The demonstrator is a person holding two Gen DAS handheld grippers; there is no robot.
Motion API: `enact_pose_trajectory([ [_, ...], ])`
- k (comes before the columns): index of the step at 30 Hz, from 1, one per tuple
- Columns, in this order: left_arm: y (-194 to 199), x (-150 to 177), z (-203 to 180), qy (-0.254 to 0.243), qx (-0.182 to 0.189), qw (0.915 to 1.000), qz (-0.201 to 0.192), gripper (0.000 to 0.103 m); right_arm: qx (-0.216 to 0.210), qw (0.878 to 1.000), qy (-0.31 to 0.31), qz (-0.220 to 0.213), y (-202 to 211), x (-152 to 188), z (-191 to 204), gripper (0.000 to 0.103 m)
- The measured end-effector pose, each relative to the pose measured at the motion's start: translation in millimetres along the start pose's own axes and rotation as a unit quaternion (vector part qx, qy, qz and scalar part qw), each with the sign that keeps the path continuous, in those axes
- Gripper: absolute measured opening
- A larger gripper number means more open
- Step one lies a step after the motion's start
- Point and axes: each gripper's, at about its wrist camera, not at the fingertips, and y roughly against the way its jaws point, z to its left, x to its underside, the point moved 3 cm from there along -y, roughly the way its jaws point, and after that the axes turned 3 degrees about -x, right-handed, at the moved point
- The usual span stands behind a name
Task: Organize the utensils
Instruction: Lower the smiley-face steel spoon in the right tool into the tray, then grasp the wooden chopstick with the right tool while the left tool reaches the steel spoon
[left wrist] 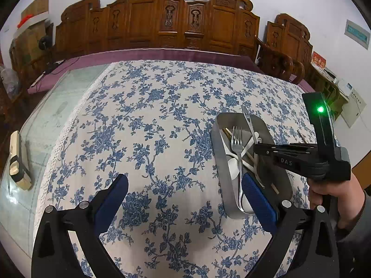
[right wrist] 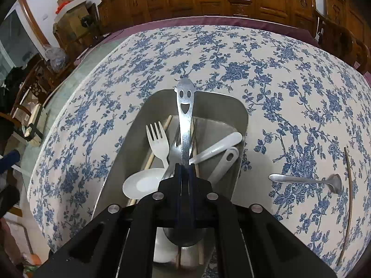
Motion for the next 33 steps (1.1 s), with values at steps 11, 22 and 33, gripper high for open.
enact_pose_trajectory([
  [11,0,0,-15,-0.009,0.003,1.0,0.002,0.095,-0.018,0.999,0.037,-0.018,22,4,11,0.009],
  [22,-2,-5,-62,-0.031,0.028,0.9991,-0.001,0.095,0.001,0.998,0.038,-0.054,88,37,-36,0.009],
  [33,-25,-11,-145,-0.076,0.076,0.9941,0.008,0.095,0.082,0.995,-0.004,-0.051,132,74,-154,0.019],
])
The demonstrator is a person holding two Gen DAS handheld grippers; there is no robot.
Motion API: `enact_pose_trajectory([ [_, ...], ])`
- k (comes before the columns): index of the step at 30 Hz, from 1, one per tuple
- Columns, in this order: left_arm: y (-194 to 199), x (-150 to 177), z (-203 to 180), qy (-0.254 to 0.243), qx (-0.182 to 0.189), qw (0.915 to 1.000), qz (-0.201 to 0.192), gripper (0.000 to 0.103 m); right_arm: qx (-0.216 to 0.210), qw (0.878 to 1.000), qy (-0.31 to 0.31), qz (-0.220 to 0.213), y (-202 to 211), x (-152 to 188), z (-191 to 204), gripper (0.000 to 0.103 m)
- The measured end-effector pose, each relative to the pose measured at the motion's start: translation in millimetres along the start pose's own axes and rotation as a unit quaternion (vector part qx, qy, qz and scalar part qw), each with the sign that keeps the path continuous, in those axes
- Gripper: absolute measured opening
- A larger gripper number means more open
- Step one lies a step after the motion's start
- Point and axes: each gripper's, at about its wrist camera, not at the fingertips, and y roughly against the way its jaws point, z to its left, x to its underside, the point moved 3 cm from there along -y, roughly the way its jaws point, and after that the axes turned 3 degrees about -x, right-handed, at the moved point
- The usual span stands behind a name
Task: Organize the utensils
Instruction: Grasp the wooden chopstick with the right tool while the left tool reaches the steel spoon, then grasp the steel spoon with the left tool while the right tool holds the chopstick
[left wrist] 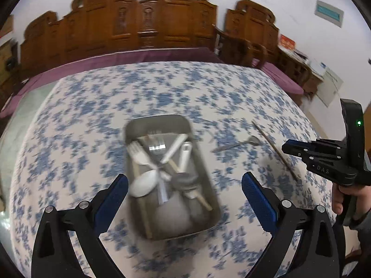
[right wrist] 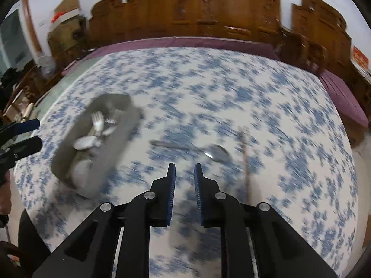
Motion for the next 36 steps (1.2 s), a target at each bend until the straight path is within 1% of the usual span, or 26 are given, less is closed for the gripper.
enact_pose_trajectory([
  [2,-9,-4,-17,-0.016,0.01,0.9998,0.005,0.095,0.01,1.0,-0.005,0.01,-3,10,-19,0.02],
  [5,-25,-10,-40,-0.038,0.02,0.999,0.013,0.095,0.019,1.0,-0.008,0.023,-11,21,-38,0.024],
  [9,-43,-16,-60,-0.053,0.026,0.9979,0.026,0.095,0.026,0.999,-0.007,0.043,-29,31,-57,0.025],
  [16,-75,-21,-83,-0.08,0.029,0.9948,0.056,0.095,0.03,0.997,0.011,0.076,-55,37,-72,0.025],
  [20,-94,-26,-96,-0.101,0.029,0.9921,0.07,0.095,0.03,0.996,0.027,0.081,-56,37,-75,0.02],
  [25,-117,-35,-112,-0.134,0.028,0.9867,0.087,0.095,0.016,0.995,0.03,0.096,-56,35,-78,0.02],
  [28,-130,-40,-120,-0.156,0.029,0.9825,0.097,0.094,0.015,0.995,0.032,0.094,-56,35,-78,0.02],
  [33,-158,-45,-132,-0.199,0.022,0.9719,0.123,0.079,0.011,0.996,0.025,0.083,-55,37,-80,0.02],
  [34,-162,-46,-135,-0.208,0.018,0.9697,0.126,0.072,0.011,0.996,0.025,0.081,-55,38,-79,0.02],
  [35,-166,-47,-138,-0.219,0.014,0.9672,0.128,0.068,0.011,0.996,0.025,0.08,-55,38,-80,0.02],
  [36,-170,-48,-141,-0.227,0.013,0.9652,0.13,0.067,0.012,0.997,0.026,0.079,-55,38,-79,0.02],
])
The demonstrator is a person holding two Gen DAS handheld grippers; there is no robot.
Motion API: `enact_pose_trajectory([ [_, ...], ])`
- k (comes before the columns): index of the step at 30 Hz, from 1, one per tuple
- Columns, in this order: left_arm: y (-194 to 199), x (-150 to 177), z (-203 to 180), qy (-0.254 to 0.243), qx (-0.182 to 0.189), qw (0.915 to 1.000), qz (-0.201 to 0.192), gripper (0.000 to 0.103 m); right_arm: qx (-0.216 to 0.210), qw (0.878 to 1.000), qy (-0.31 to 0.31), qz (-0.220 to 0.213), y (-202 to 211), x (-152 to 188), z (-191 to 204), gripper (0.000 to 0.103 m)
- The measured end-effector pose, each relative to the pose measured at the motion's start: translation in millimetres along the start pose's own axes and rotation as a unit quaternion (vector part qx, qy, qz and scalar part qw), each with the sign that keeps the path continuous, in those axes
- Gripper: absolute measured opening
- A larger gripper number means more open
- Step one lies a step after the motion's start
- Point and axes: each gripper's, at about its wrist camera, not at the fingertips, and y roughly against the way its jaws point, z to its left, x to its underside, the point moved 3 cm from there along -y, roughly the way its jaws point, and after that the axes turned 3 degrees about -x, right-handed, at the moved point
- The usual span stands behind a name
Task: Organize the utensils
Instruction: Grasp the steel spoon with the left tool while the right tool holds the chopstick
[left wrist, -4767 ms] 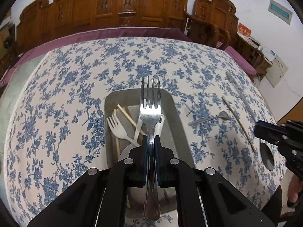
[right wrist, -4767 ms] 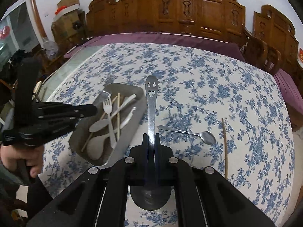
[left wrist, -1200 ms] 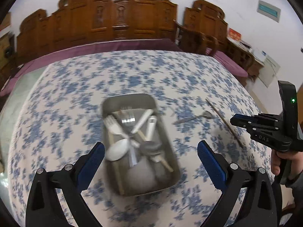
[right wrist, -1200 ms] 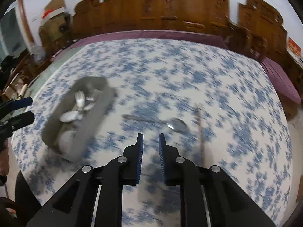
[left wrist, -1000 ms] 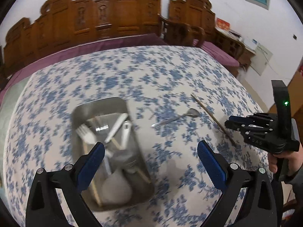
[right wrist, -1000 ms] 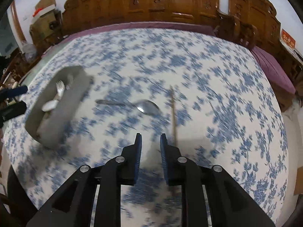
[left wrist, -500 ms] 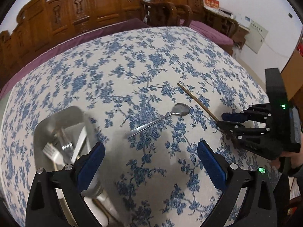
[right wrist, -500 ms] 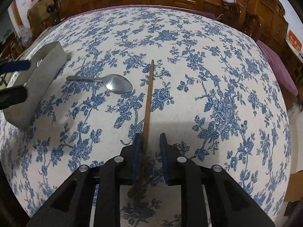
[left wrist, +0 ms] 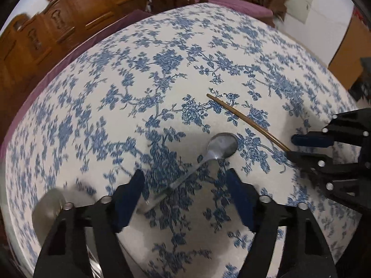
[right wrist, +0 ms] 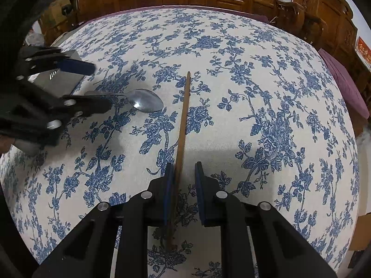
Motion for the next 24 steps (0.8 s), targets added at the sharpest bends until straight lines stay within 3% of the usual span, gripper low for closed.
enact_pose_trajectory([
  [6,-18,-7,-4,-0.025,-0.005,0.9994,0.024,0.045,-0.001,1.0,0.003,-0.001,1,1,0,0.02],
  [9,-22,-8,0,-0.013,0.007,0.9995,0.027,0.036,0.0,1.0,0.002,-0.002,0,1,0,0.02],
  [11,-23,-8,0,-0.006,0.019,0.9994,0.028,0.02,0.0,1.0,0.001,-0.002,0,1,0,0.02],
  [15,-23,-5,-3,-0.002,0.023,0.9993,0.03,0.004,0.004,1.0,-0.002,0.001,1,0,0,0.02],
  [17,-19,-2,-2,0.01,0.027,0.9992,0.028,0.001,0.008,1.0,-0.003,0.005,0,-1,2,0.017],
  [18,-16,0,-2,0.014,0.027,0.9992,0.024,0.001,0.01,1.0,-0.004,0.007,1,-1,2,0.007],
  [24,9,10,3,0.042,0.033,0.9985,0.0,0.001,0.007,1.0,-0.029,0.008,3,4,1,0.006],
])
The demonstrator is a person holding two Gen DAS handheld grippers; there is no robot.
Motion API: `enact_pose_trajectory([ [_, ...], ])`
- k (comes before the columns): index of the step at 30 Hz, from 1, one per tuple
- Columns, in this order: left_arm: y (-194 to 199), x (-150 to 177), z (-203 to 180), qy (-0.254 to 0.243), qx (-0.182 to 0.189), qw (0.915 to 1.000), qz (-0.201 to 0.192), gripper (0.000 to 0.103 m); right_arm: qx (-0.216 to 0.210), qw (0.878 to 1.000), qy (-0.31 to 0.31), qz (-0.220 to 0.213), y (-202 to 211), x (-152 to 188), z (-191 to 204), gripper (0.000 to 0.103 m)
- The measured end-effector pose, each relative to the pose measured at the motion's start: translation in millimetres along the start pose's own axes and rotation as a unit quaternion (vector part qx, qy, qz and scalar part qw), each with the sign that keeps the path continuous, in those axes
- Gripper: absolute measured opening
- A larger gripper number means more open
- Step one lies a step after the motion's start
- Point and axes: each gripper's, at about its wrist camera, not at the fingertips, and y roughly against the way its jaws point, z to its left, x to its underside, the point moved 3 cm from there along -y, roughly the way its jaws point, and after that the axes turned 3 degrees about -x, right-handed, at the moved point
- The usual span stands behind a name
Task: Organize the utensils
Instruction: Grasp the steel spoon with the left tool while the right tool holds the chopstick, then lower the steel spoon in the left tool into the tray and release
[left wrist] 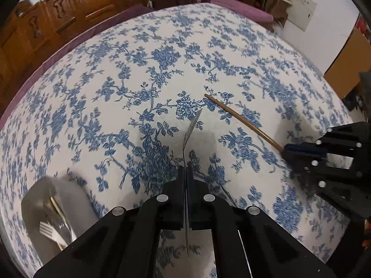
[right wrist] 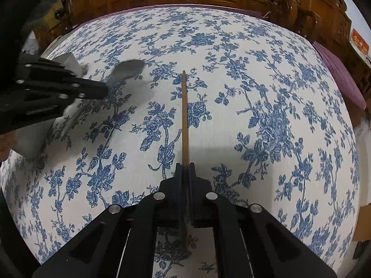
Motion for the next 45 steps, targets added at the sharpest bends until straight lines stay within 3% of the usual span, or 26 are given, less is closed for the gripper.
enact_pose_trajectory([
  [12,54,20,1,0.027,0.0,0.9987,-0.044,0.001,-0.018,0.999,-0.037,-0.024,25,9,4,0.006],
  [25,103,38,21,0.053,-0.018,0.9955,-0.077,0.001,-0.022,0.998,-0.013,-0.062,70,-4,38,0.006],
  [45,125,86,87,0.127,-0.042,0.987,-0.09,0.001,-0.042,0.995,0.039,-0.08,91,-23,113,0.006],
])
